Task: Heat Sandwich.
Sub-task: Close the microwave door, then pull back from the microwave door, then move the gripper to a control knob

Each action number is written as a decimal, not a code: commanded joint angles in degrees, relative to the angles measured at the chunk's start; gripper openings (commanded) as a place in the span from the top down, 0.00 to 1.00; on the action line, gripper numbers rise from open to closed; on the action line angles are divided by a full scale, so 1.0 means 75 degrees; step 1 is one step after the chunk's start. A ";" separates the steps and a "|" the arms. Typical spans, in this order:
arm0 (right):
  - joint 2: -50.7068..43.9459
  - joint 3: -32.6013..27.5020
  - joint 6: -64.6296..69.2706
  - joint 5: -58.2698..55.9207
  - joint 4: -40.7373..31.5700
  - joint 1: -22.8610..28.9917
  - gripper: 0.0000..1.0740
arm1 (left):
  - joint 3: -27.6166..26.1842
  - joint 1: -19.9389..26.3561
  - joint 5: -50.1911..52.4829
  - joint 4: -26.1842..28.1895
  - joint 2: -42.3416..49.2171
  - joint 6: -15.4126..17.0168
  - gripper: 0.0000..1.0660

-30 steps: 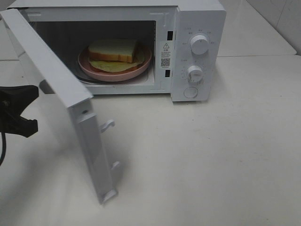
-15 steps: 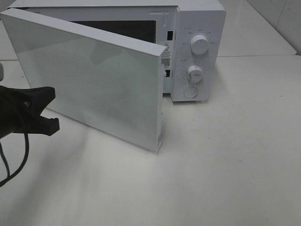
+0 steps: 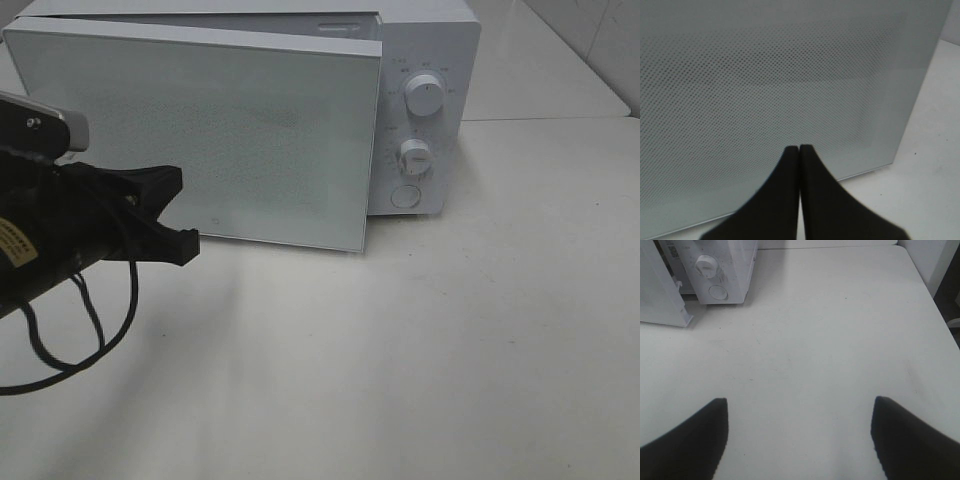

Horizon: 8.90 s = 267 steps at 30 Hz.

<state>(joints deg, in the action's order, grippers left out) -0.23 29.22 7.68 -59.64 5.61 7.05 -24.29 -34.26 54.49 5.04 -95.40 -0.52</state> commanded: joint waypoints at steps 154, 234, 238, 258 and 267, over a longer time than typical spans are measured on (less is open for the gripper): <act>-0.0191 -0.0008 0.0008 0.0023 -0.0069 -0.0046 0.29 | -0.2108 0.2330 -1.1482 0.4576 0.3316 -0.4958 0.05; -0.0122 -0.0008 0.0008 0.0023 -0.0069 -0.0046 0.29 | -0.0550 0.4622 -1.5202 -0.0145 1.2964 -0.0420 0.05; -0.0122 -0.0008 0.0008 0.0023 -0.0069 -0.0046 0.29 | -0.0550 0.4622 -1.5202 -0.0145 1.2964 -0.0420 0.05; -0.0122 0.0038 0.0015 0.0069 -0.0061 -0.0046 0.29 | -0.0550 0.4622 -1.5202 -0.0145 1.2964 -0.0420 0.05; 0.0458 0.0413 0.0015 0.0413 -0.0069 -0.0046 0.28 | -0.0550 0.4622 -1.5202 -0.0145 1.2964 -0.0420 0.05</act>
<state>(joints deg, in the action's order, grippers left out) 1.83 31.86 7.68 -57.81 4.87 7.05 -28.59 0.23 -59.53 3.44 0.23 -3.95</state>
